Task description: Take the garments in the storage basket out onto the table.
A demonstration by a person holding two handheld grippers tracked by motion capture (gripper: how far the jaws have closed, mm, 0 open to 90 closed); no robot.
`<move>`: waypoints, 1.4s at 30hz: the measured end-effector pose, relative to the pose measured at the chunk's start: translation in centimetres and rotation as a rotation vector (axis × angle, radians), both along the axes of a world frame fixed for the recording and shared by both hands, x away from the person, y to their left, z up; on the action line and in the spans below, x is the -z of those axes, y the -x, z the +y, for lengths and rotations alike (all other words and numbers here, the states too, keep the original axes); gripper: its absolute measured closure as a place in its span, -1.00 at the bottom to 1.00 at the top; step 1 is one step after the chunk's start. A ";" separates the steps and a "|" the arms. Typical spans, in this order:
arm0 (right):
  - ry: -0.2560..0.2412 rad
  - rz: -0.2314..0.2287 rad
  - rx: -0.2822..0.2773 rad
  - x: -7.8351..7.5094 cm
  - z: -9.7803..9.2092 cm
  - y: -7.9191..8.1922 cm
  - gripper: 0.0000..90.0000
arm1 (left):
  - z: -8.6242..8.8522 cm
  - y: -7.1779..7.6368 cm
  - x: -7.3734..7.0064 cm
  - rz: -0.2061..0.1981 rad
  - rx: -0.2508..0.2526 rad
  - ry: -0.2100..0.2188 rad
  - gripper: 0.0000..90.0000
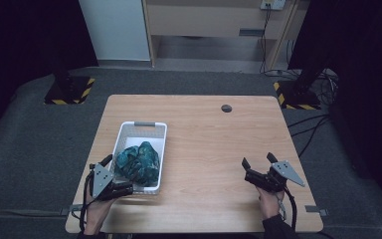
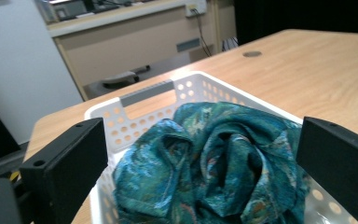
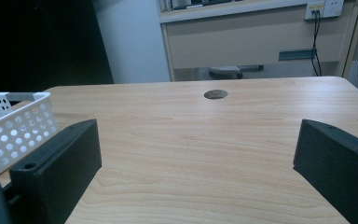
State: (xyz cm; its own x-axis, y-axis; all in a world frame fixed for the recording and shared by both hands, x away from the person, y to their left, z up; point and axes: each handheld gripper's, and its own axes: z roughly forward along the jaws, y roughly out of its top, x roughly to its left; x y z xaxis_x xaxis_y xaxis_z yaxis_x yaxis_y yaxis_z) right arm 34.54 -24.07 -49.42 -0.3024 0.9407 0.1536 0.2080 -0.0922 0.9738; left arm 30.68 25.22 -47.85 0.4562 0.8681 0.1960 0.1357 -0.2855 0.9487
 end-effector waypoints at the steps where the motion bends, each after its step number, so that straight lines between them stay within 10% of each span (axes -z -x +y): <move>1: 0.000 0.001 0.000 0.0 0.0 0.0 -0.98 | -0.1 -0.1 0.0 0.003 0.003 -0.011 -0.98; 12: -0.003 -0.004 0.003 -0.1 -0.2 0.0 -0.98 | -1.5 -1.5 -0.6 0.085 0.051 -0.174 -0.96; 42: -0.006 -0.006 0.008 -0.2 -0.4 0.0 -0.98 | -3.6 -4.3 -2.1 0.252 0.234 -0.385 -0.90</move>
